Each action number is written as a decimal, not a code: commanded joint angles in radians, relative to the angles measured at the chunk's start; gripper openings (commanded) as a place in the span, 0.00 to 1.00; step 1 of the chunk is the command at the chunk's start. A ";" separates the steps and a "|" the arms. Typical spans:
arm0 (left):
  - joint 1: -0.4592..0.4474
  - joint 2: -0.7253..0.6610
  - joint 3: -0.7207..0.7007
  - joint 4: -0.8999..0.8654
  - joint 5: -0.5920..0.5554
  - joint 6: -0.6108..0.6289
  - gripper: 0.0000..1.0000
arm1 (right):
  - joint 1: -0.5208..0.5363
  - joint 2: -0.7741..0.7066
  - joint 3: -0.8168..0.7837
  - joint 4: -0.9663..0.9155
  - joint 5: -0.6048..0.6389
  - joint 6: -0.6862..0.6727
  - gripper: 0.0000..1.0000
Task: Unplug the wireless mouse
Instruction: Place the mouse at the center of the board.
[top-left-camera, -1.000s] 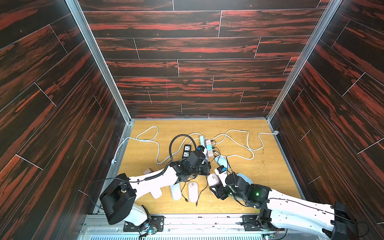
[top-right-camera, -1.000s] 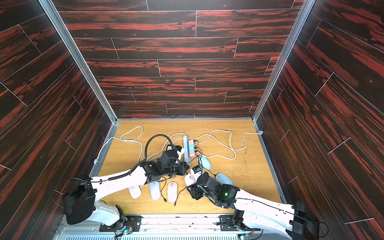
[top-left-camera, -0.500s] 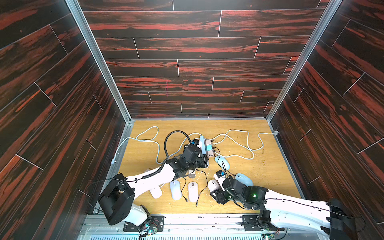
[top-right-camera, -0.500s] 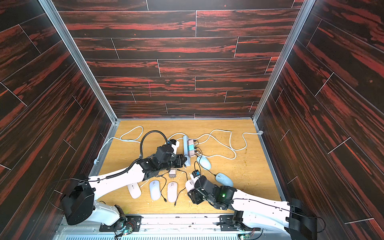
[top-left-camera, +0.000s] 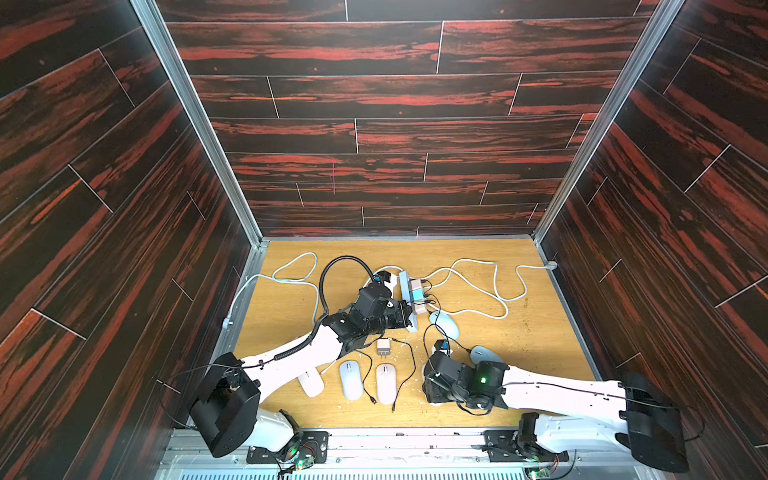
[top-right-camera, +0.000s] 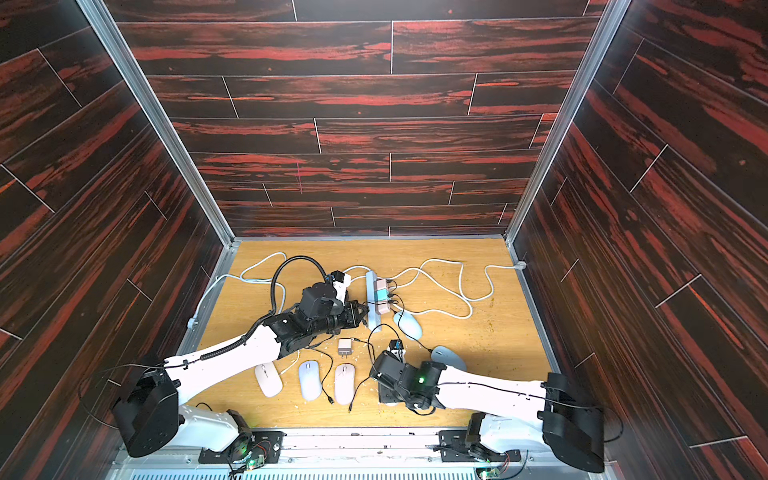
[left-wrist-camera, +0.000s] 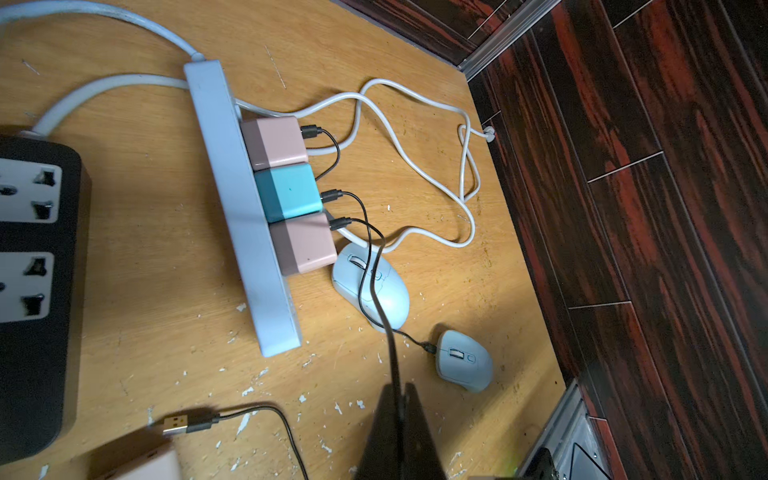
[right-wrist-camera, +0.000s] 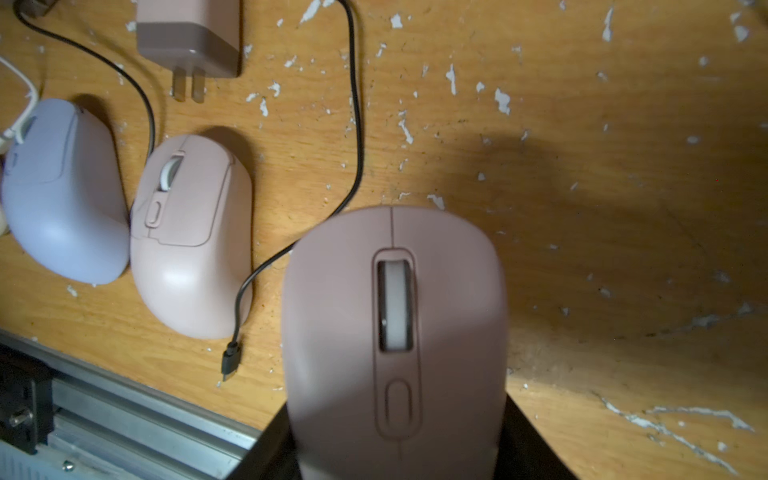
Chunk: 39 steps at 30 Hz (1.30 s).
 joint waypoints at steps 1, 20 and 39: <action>0.010 -0.058 -0.058 0.062 0.026 -0.032 0.00 | 0.000 0.031 0.053 -0.097 0.030 0.079 0.00; 0.023 -0.090 -0.191 0.170 0.075 -0.098 0.00 | -0.070 0.276 0.135 -0.036 -0.059 0.002 0.11; 0.024 -0.071 -0.190 0.156 0.072 -0.084 0.00 | -0.071 0.293 0.090 0.029 -0.097 0.002 0.69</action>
